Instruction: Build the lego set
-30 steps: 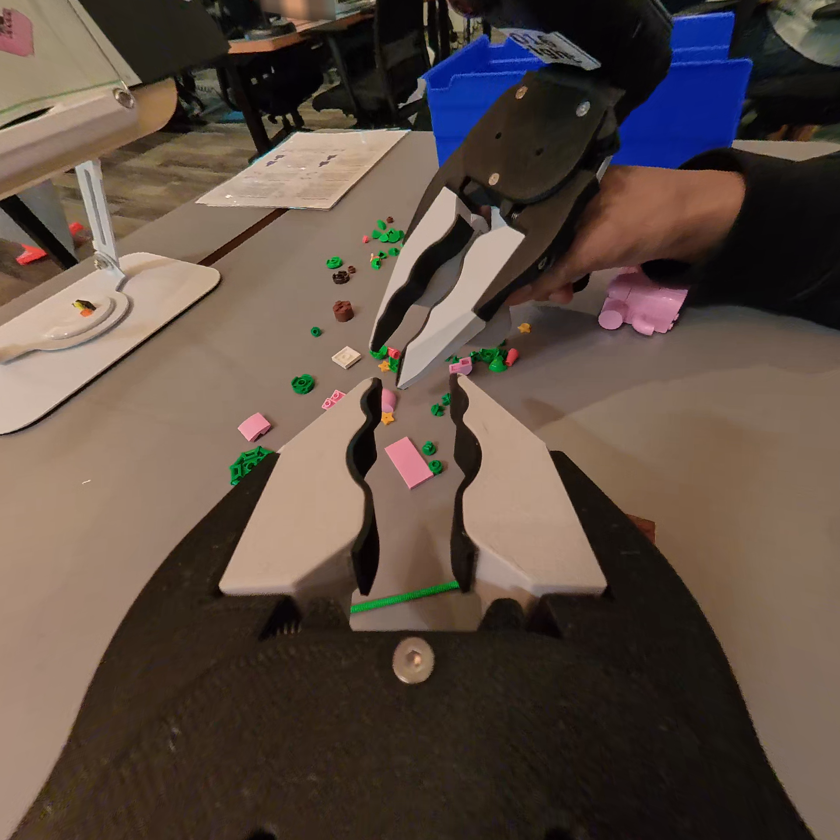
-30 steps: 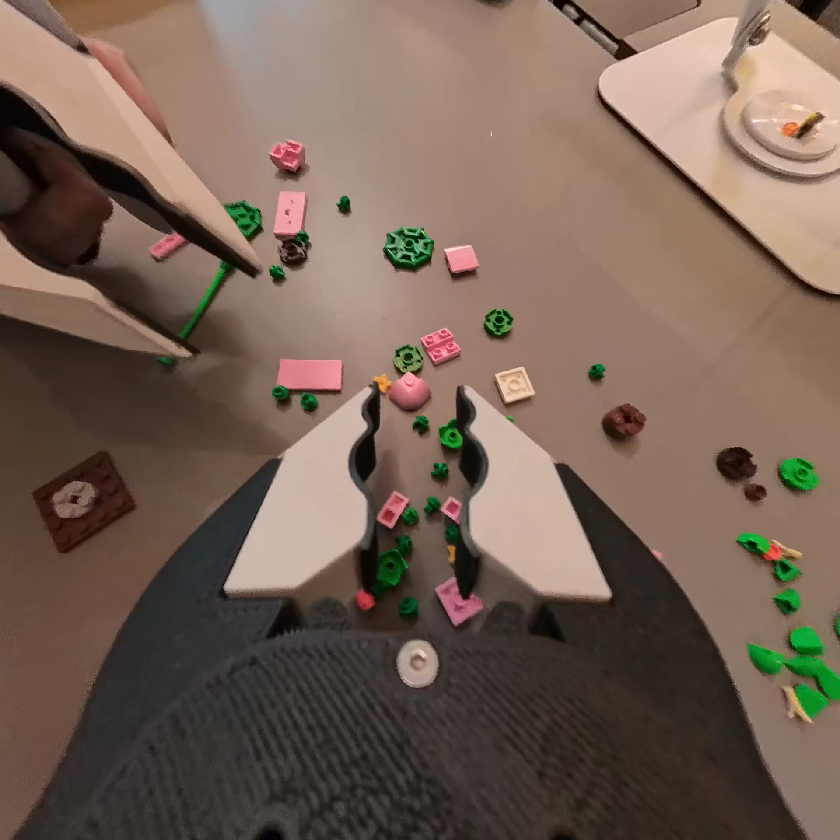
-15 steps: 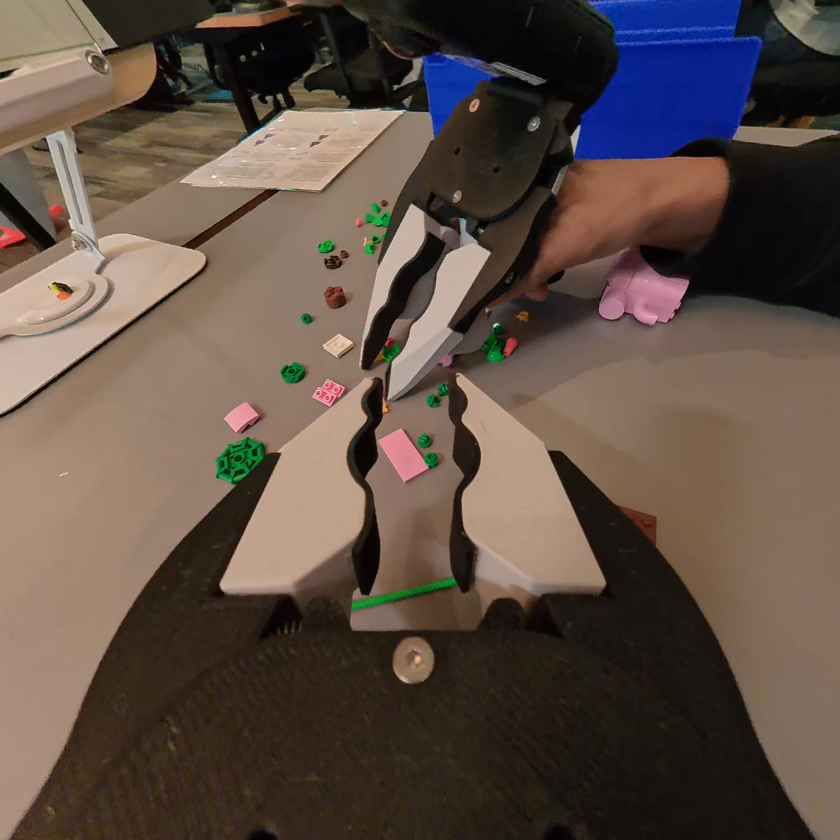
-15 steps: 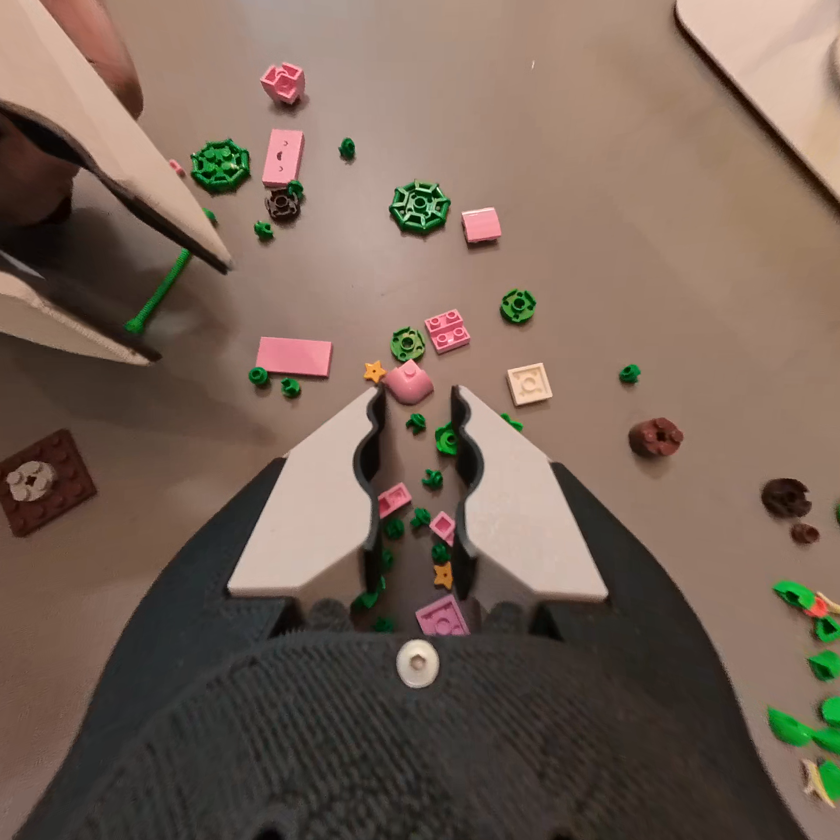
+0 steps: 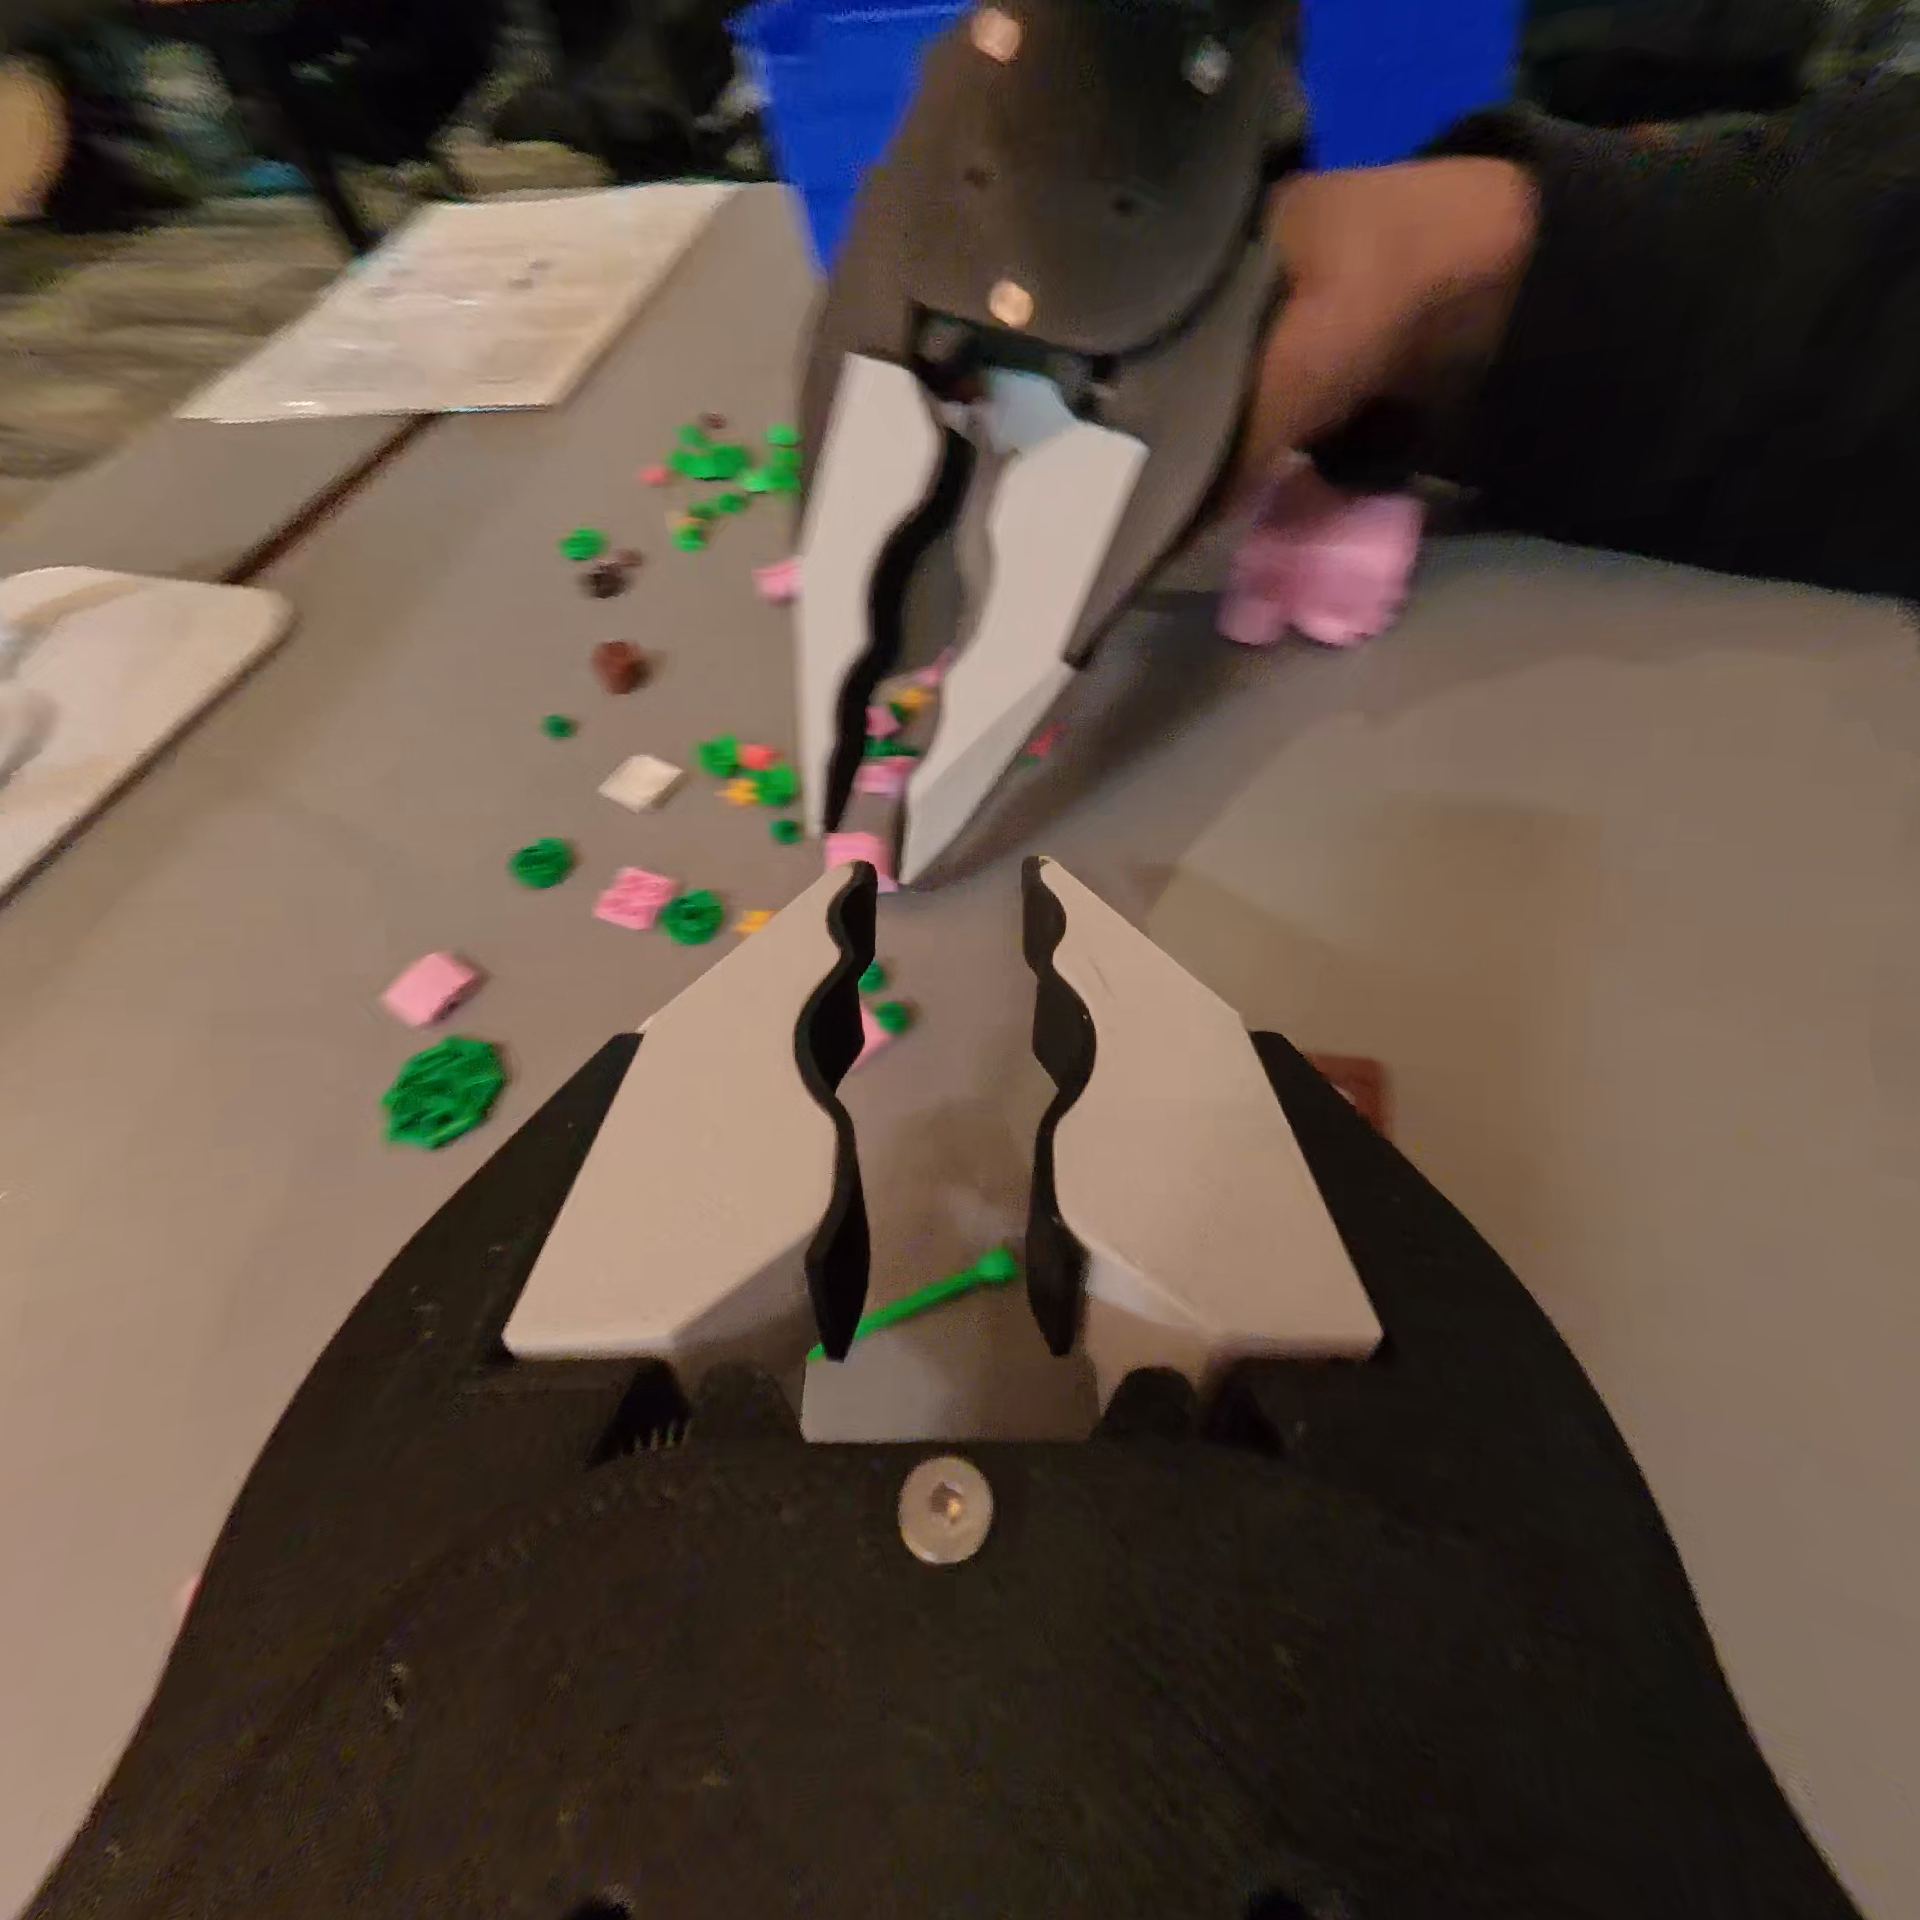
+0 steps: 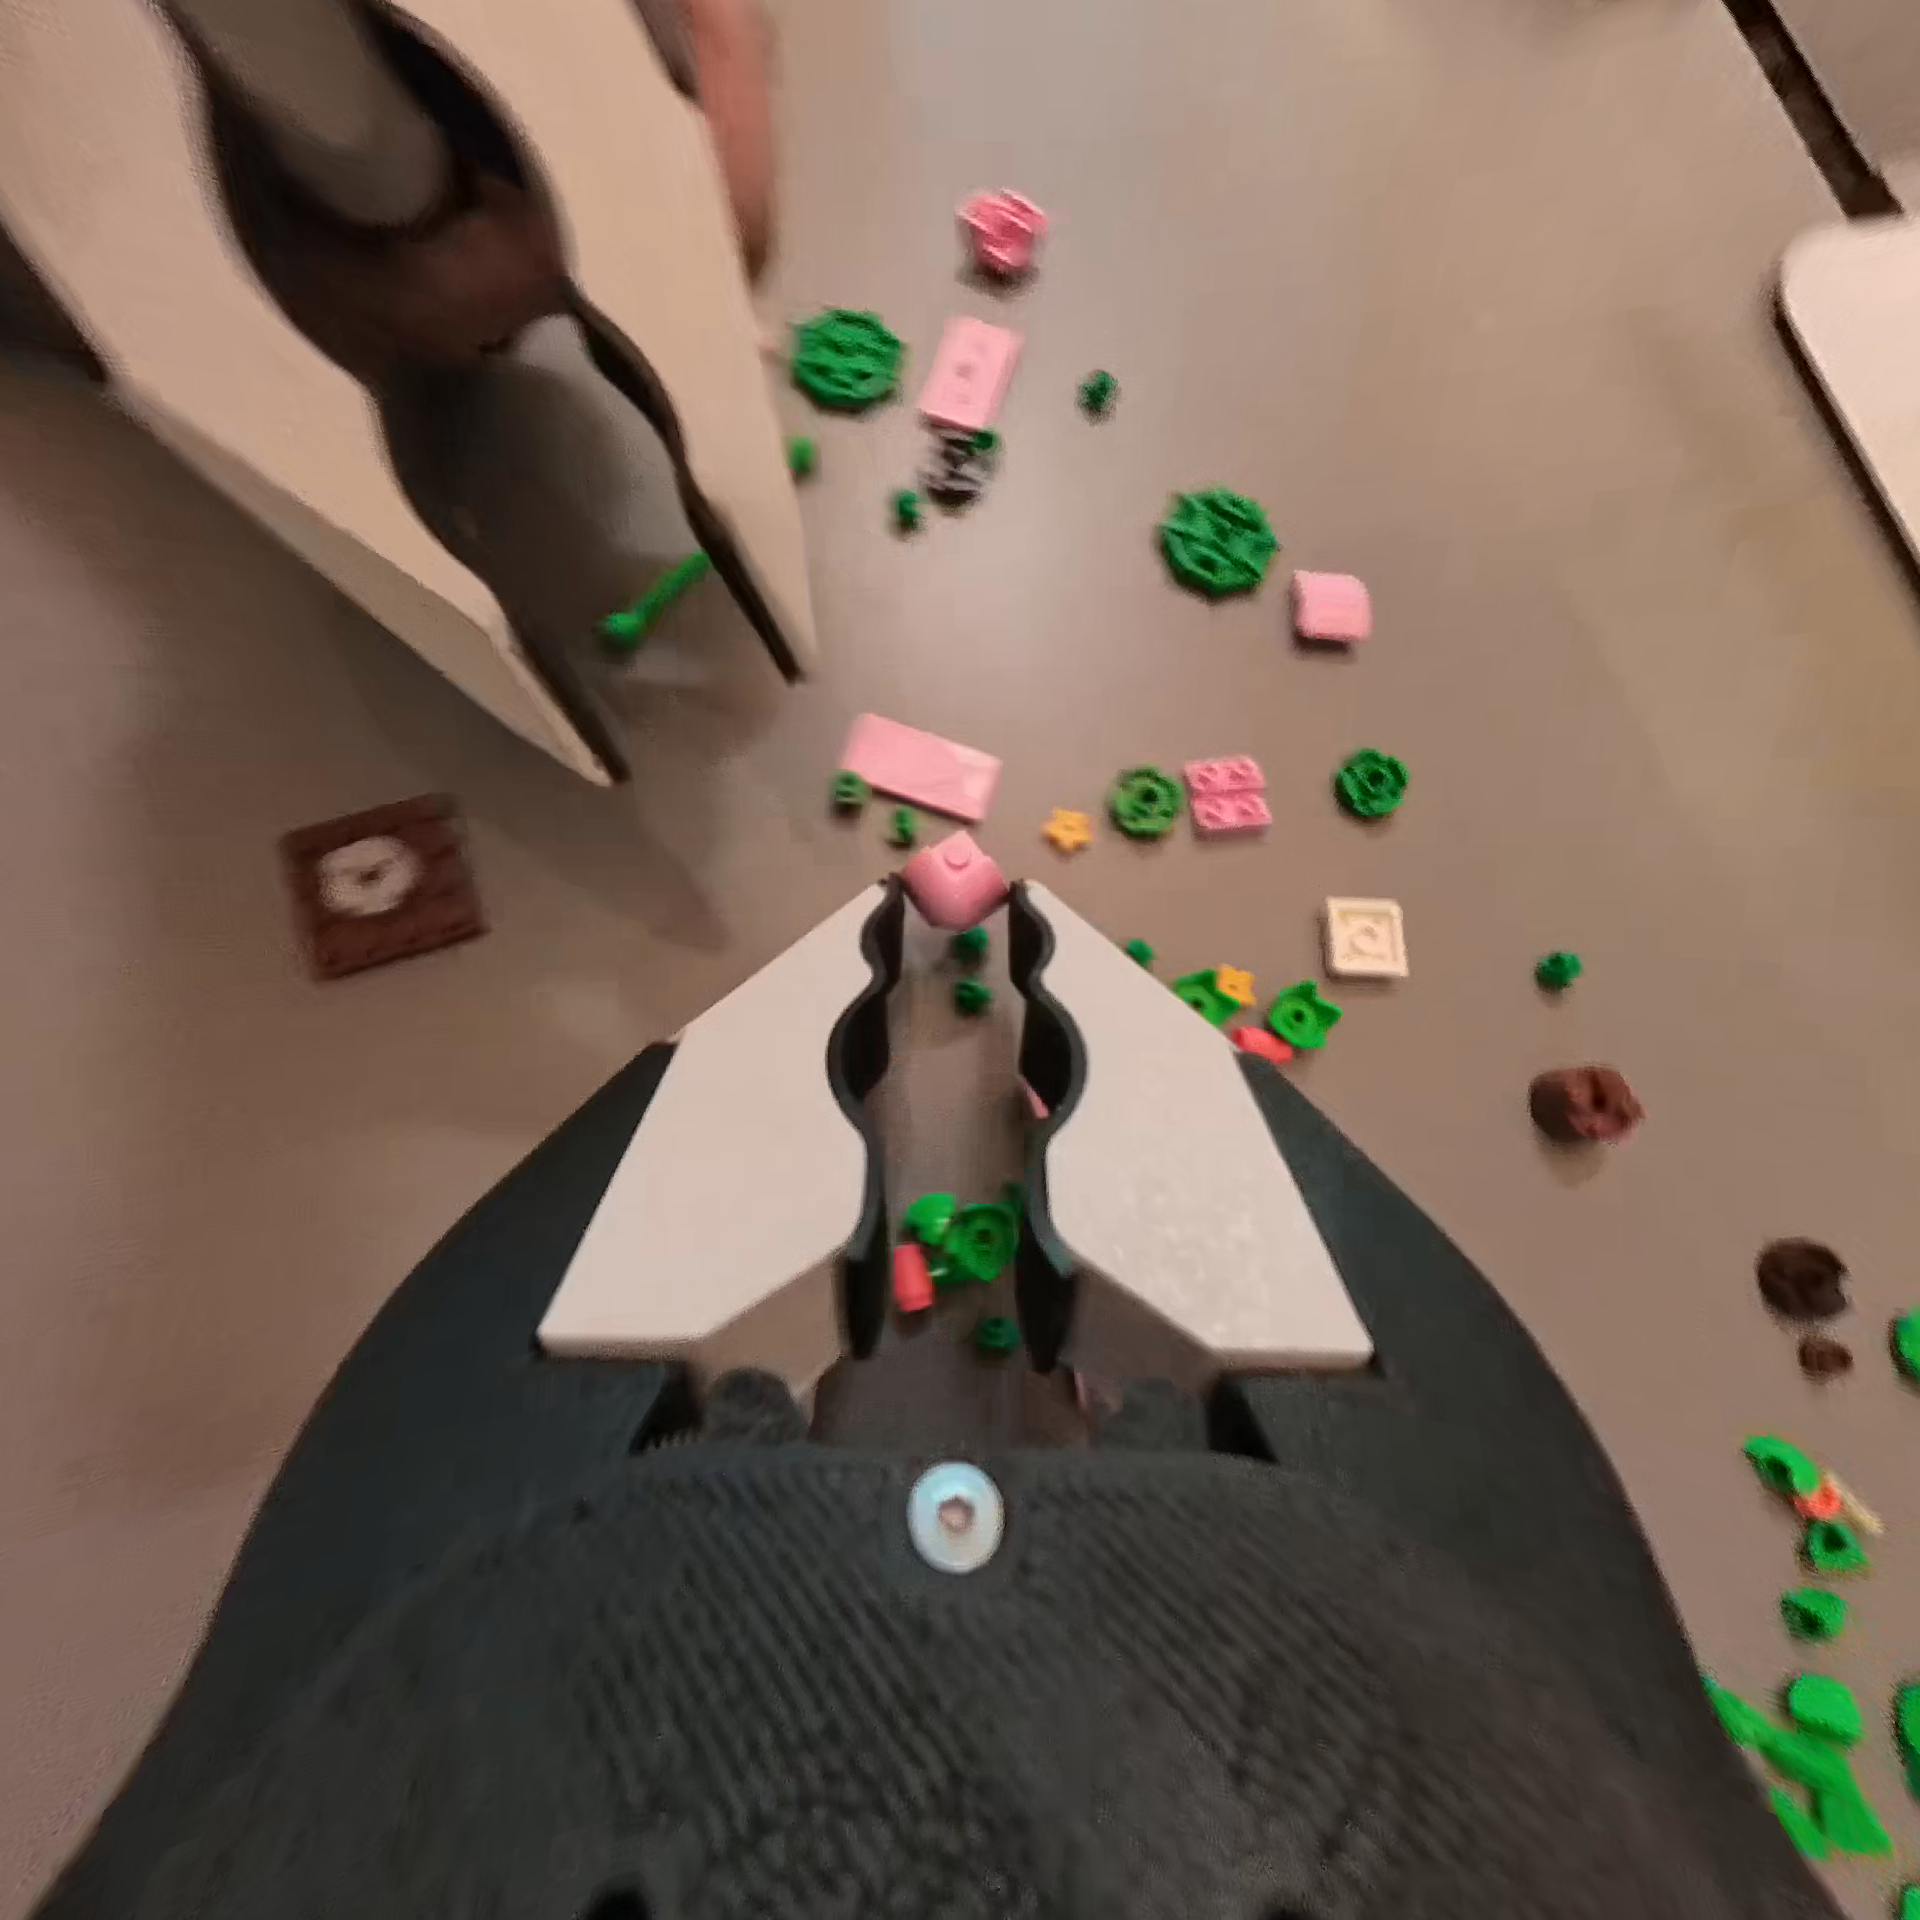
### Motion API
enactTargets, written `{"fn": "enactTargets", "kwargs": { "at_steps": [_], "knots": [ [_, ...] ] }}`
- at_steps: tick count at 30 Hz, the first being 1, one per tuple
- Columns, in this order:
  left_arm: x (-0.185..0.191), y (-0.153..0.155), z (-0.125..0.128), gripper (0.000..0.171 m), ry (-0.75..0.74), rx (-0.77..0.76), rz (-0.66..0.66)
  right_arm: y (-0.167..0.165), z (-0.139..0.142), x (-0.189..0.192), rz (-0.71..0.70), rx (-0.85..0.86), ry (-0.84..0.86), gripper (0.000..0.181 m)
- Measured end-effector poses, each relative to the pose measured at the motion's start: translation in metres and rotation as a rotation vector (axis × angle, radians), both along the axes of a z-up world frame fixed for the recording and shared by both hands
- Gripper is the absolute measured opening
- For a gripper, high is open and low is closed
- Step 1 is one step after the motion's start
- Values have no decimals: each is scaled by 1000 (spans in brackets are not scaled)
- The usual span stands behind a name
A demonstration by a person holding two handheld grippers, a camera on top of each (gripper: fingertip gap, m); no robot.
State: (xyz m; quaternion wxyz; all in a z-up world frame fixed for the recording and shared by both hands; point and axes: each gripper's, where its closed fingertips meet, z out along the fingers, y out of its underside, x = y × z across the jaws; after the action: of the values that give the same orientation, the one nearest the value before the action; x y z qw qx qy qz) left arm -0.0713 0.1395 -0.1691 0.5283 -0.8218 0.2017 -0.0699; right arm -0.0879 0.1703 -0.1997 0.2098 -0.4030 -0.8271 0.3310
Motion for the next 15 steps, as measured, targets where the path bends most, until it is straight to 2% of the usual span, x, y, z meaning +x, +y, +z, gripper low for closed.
{"fn": "enactTargets", "kwargs": {
  "at_steps": [3, 6, 11, 15],
  "knots": [
    [27, -26, -6, 33, -18, -103, -196, -36, 14, 29, 216, -38, 14, 18],
    [39, -40, -9, 43, 9, -92, -222, -61, 8, 56, 358, -25, -26, 18],
    [59, -58, -28, 59, 20, -173, -251, -74, -7, 73, 433, 9, -65, 18],
    [56, -56, -39, 58, 69, -225, -220, -75, -6, 72, 437, -1, -60, 18]
  ]
}}
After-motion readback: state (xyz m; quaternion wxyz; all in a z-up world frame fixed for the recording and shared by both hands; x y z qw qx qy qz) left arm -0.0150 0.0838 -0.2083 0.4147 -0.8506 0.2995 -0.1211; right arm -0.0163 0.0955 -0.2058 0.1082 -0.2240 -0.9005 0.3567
